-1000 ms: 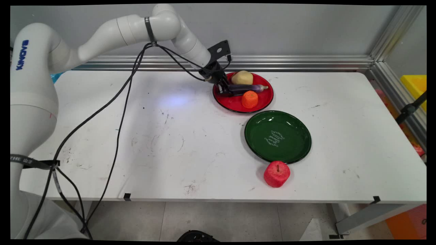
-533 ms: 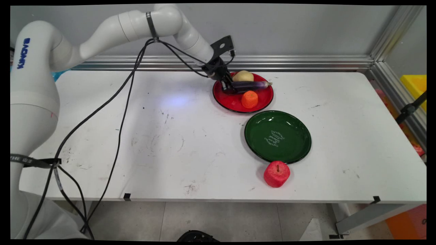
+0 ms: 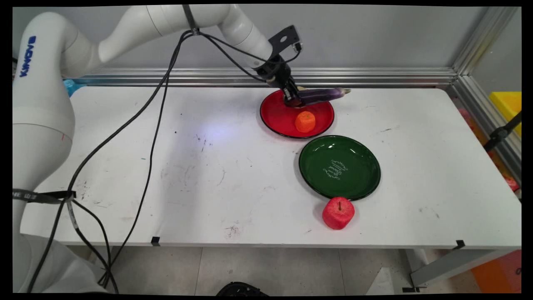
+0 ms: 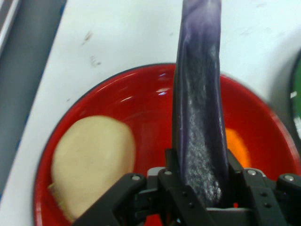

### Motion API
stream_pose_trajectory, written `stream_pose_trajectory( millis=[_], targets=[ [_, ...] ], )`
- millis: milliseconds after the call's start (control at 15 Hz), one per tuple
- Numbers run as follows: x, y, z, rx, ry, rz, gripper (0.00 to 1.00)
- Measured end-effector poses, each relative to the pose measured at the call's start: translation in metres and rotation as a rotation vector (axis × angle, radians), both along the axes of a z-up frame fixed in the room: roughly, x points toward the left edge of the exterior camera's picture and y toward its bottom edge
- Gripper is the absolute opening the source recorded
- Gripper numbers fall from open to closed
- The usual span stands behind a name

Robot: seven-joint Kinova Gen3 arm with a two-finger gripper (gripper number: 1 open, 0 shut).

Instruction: Place the picked object on the green plate

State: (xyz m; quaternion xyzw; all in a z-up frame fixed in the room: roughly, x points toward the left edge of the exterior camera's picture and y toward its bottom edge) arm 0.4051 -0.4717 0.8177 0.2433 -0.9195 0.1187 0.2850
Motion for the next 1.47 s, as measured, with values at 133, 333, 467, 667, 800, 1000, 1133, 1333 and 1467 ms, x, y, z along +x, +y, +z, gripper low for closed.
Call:
stream_pose_trajectory(
  millis=[133,333,467,667,800,1000,1133,1333,1467],
  targets=[
    [-0.009,0.01,0.007,0.014,0.009,0.003,0.0],
    [-0.03,0.034,0.016,0.041,0.026,0.001,0.0],
    [-0.043,0.05,0.018,0.056,0.035,-0.001,0.0],
    [-0.055,0.067,0.018,0.069,0.042,-0.002,0.0],
    [-0.063,0.078,0.016,0.078,0.047,0.0,0.0],
    [-0.074,0.095,0.009,0.091,0.053,0.012,0.0],
    [-0.08,0.105,0.0,0.1,0.053,0.02,0.0],
    [-0.087,0.115,-0.01,0.108,0.051,0.031,0.0],
    [-0.09,0.121,-0.017,0.111,0.047,0.041,0.0]
  ],
)
